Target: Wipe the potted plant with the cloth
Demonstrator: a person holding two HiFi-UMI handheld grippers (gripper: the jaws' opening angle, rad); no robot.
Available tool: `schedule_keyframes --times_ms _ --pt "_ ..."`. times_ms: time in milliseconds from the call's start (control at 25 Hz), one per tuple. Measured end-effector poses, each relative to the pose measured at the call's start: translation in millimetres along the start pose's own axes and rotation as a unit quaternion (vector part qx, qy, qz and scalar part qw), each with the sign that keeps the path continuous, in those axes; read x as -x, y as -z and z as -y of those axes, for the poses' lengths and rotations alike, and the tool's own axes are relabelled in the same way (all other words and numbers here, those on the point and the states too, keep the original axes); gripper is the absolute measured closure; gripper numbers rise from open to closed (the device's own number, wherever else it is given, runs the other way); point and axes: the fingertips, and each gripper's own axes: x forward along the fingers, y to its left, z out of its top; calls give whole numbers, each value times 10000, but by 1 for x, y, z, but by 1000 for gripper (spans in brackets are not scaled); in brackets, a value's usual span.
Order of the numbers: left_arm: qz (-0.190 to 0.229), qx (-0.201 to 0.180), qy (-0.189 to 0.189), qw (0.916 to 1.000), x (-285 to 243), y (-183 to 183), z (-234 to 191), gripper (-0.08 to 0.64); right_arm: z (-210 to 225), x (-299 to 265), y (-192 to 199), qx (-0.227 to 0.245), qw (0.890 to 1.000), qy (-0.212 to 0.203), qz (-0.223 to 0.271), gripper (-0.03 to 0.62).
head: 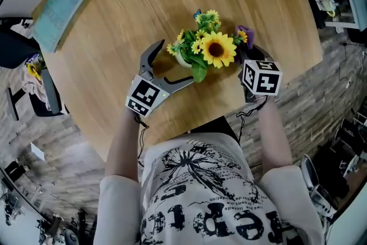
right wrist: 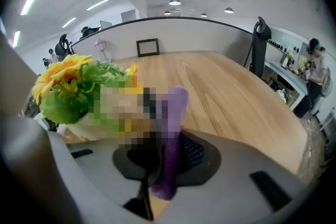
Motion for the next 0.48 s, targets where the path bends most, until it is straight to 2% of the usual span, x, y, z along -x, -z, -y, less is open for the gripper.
schedule_keyframes --times_ms 240,480 --pt "-22 -234 142 9996 -23 -6 -3 -29 10 -15 -19 157 9997 -201 41 509" --pt "-494 -811 414 9946 -44 8 4 -29 17 -30 -31 248 9990 -359 26 509"
